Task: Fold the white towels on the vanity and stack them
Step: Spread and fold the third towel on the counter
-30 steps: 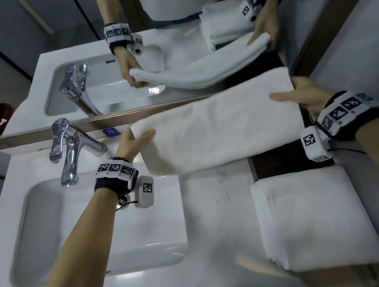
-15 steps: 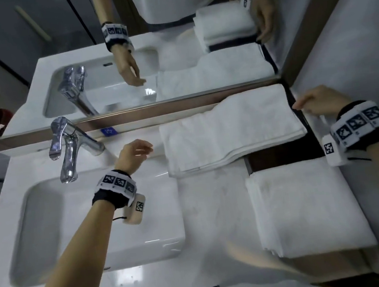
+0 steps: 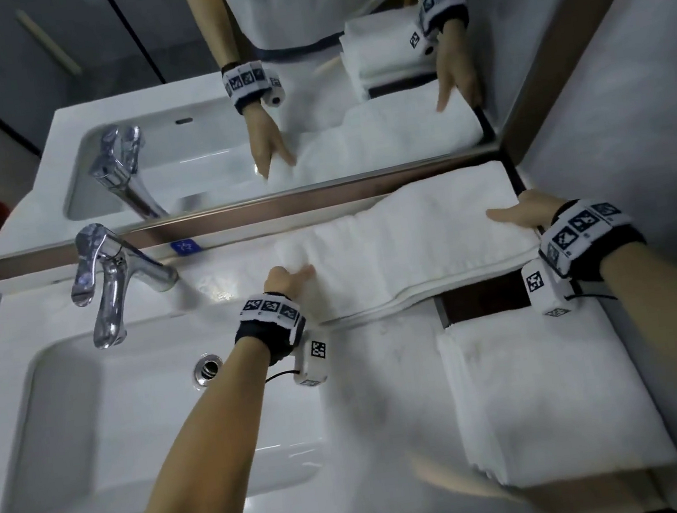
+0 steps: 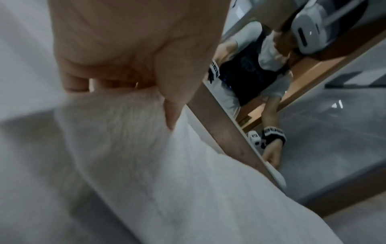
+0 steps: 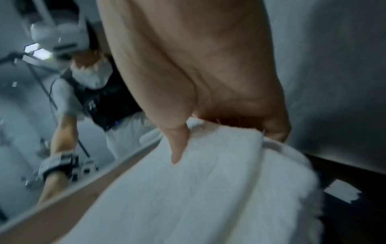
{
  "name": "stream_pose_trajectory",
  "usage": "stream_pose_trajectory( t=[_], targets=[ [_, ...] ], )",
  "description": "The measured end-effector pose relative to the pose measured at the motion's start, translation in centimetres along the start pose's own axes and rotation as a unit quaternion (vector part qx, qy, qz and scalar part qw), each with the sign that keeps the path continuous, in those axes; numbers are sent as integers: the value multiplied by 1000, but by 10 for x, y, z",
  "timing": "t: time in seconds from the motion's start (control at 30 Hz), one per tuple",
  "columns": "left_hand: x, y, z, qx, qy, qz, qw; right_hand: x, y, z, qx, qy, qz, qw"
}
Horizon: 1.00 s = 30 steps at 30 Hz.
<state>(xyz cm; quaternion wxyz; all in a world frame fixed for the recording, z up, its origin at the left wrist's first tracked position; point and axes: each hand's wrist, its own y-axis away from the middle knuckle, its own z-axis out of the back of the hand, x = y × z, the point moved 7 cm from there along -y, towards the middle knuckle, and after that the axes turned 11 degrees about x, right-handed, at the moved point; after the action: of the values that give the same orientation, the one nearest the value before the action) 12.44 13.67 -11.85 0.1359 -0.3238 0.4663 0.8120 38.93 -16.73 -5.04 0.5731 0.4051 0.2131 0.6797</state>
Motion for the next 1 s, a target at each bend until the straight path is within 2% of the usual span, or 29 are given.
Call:
stream_pose_trajectory(
  t=[0.07,0.13,0.17,0.2,0.23,0.3,0.37,0.47,0.6,0.67,0.83,1.0],
  targets=[
    [-3,-2,13,-33,7,-13,999,-2,1,7,-17,14,-2,1000],
    [-6,2,24,-109,-82,-3,991,2,4,12,-75,71,17,994],
    [-12,8,27,-162,-145,-12,976,7,6,15,-121,109,30,986],
    [-22,16,25,-205,-196,-51,958,16,10,14,-166,138,53,975],
    [-36,23,14,-221,-231,-117,940,27,15,10,-194,144,90,966],
    [-60,31,-24,-164,-295,-240,910,57,23,-11,-180,140,194,954],
    [-72,28,-66,-75,-346,-294,888,86,25,-41,-117,208,271,933],
    [-74,16,-108,-5,-407,-284,868,100,13,-75,-45,332,266,904],
    [-53,-5,-124,38,-460,-241,854,90,-5,-93,-35,392,239,888],
    [-44,-14,-121,35,-478,-223,849,85,-9,-93,-45,383,253,887],
    [-26,-25,-86,3,-483,-179,857,72,-13,-83,-46,366,282,886],
    [0,-18,-38,-18,-473,-159,867,37,-15,-58,-47,336,237,910]
  ],
)
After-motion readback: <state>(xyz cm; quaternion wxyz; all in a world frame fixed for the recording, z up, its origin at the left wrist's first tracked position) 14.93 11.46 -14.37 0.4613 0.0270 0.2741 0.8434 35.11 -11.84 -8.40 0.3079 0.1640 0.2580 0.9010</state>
